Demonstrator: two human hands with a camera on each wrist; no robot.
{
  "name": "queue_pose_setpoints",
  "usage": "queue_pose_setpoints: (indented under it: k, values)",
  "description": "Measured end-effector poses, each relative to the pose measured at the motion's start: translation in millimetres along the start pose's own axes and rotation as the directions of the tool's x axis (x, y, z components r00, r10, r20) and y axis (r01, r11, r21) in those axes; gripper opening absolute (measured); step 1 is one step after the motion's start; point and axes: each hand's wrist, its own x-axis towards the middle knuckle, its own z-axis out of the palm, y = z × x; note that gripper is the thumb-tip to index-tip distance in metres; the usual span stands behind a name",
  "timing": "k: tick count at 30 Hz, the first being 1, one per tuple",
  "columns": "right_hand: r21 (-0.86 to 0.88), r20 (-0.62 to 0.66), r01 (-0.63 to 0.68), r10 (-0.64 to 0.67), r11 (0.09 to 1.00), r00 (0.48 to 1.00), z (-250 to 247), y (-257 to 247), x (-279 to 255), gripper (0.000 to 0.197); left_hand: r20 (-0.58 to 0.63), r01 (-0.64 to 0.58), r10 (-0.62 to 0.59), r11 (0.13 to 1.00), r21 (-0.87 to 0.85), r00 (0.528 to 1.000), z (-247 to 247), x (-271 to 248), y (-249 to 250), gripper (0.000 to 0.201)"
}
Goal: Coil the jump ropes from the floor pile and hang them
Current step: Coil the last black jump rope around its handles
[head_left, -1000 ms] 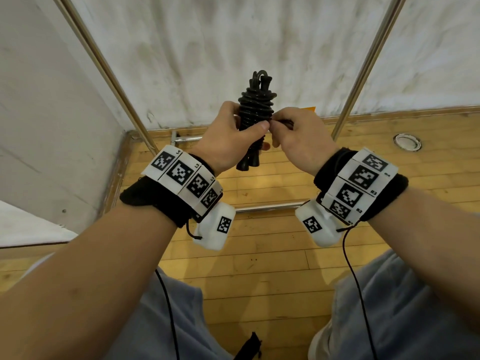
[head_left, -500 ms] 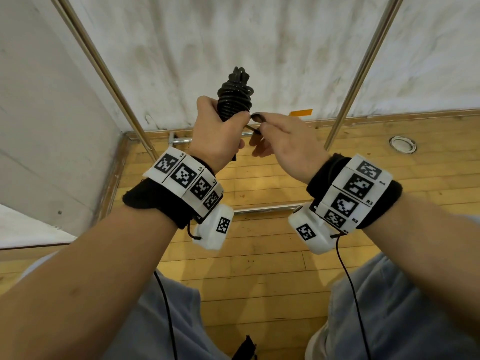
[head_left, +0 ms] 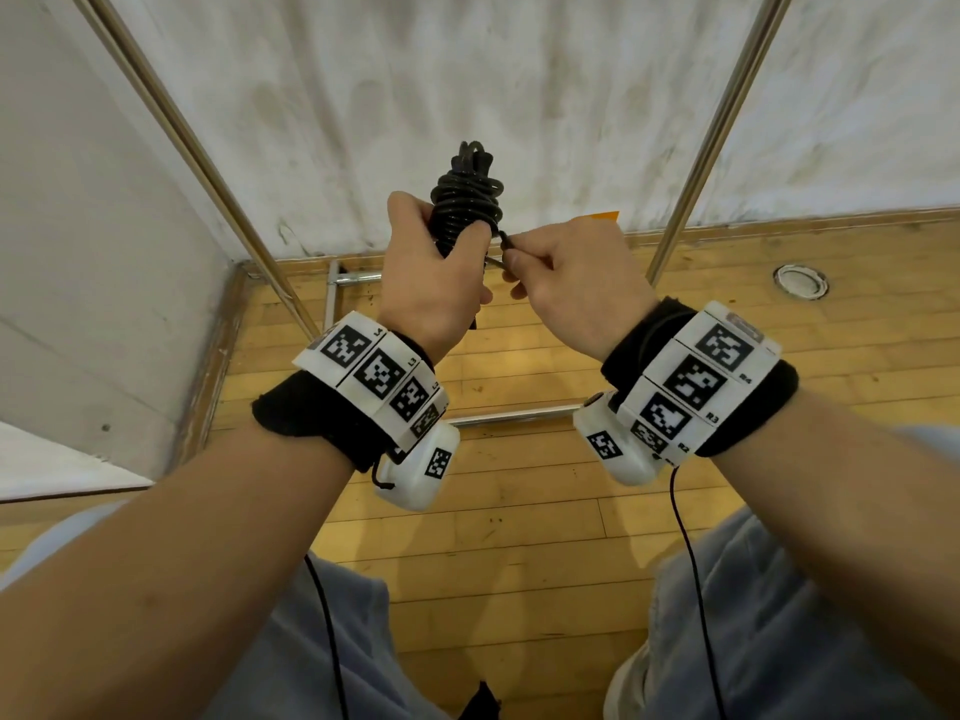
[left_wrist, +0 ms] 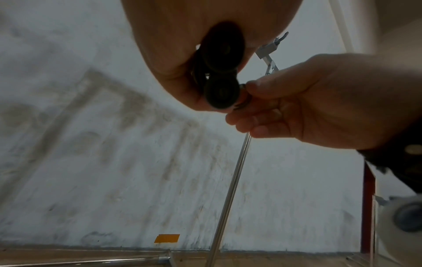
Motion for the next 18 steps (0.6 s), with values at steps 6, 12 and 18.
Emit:
queue_pose_setpoints:
  k: [6,12,18]
  values:
    - [0.199,0.001,-0.117,0.119,0.973,0.993,-6.2,0.6,0.5,0.030,0.112,-0.074,0.061,0.991,0.109,0.992,0.8,-3.4,-7.1,0.019]
    - [0.369,-0.001,-0.182,0.196,0.911,0.981,-7.2,0.4,-1.7,0.025,0.228,-0.098,0.050,0.974,0.205,0.972,-3.7,-3.7,-8.5,0.051]
    - [0.283,-0.118,-0.104,0.142,0.953,0.983,-5.7,3.0,0.3,0.023,0.281,-0.046,0.019,0.995,0.090,0.959,-13.0,1.0,-7.7,0.034]
